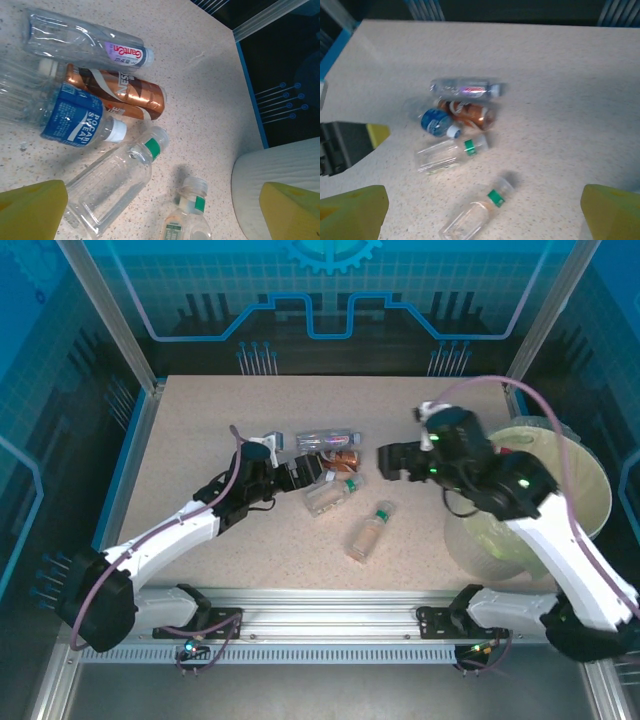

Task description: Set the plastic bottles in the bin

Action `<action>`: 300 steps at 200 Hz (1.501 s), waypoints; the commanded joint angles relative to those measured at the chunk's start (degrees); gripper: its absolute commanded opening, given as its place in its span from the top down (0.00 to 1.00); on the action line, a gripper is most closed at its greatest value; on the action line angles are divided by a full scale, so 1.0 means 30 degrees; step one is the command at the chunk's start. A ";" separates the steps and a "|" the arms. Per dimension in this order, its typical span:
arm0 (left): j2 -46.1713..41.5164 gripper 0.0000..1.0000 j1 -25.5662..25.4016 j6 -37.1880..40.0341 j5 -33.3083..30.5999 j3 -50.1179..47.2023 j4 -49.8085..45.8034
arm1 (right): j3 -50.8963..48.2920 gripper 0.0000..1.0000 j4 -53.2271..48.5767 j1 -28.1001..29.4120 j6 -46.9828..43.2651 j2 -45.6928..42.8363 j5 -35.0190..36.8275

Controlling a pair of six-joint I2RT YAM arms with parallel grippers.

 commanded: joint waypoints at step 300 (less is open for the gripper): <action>0.2168 0.01 -0.0279 0.4802 -0.1354 0.1321 -0.3471 | -1.1515 0.48 0.6091 0.6587 1.2681 0.6421 0.5917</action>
